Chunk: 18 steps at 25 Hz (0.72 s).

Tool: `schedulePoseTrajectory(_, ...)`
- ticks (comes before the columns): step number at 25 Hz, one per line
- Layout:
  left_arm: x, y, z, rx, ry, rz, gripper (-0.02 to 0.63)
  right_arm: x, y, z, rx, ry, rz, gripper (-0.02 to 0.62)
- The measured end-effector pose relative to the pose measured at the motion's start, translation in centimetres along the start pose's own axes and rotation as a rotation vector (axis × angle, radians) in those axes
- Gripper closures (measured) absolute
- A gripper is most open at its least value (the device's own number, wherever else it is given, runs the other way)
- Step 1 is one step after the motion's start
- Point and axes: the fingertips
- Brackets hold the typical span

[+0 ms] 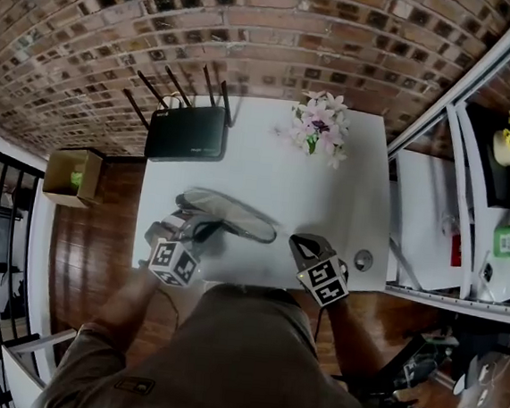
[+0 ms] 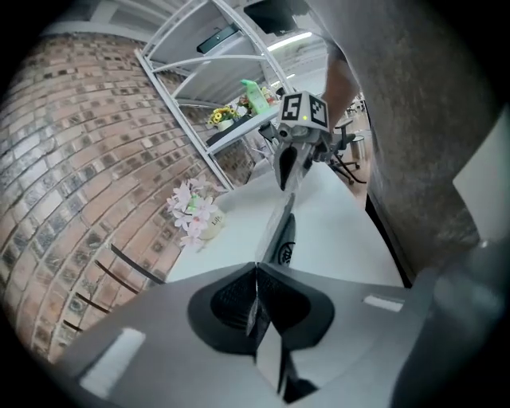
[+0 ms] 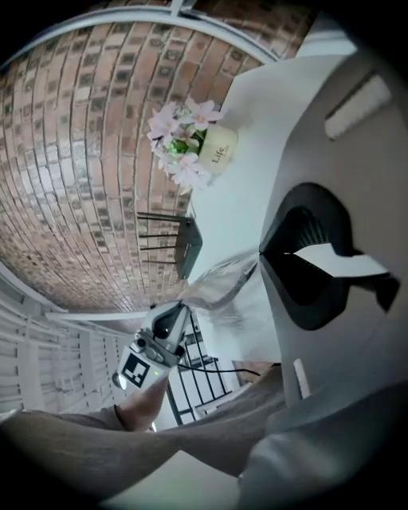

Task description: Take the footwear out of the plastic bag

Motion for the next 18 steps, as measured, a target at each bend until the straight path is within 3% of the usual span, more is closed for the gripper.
schedulePoseTrajectory(8,0.1,-0.4,-1.1,0.003,0.010,-0.067,0.603,0.8,4.8,0.7,-0.189,0.017,-0.154,0.581)
schedulePoseTrajectory(12,-0.4,-1.2,-1.3,0.037,0.000,-0.068,0.603,-0.1,5.2,0.8,-0.151,-0.007,-0.243,0.574)
schedulePoseTrajectory(18,-0.7,-1.5,-1.4,0.070,-0.011,-0.094,0.603,-0.9,5.3,0.8,-0.091,-0.024,-0.380,0.513)
Point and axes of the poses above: the fingertips, and each gripper's own axes: z forward along the fingers, y to its left, x out of its underside, and after that the axes turned 12 degrees about -z, right-handed
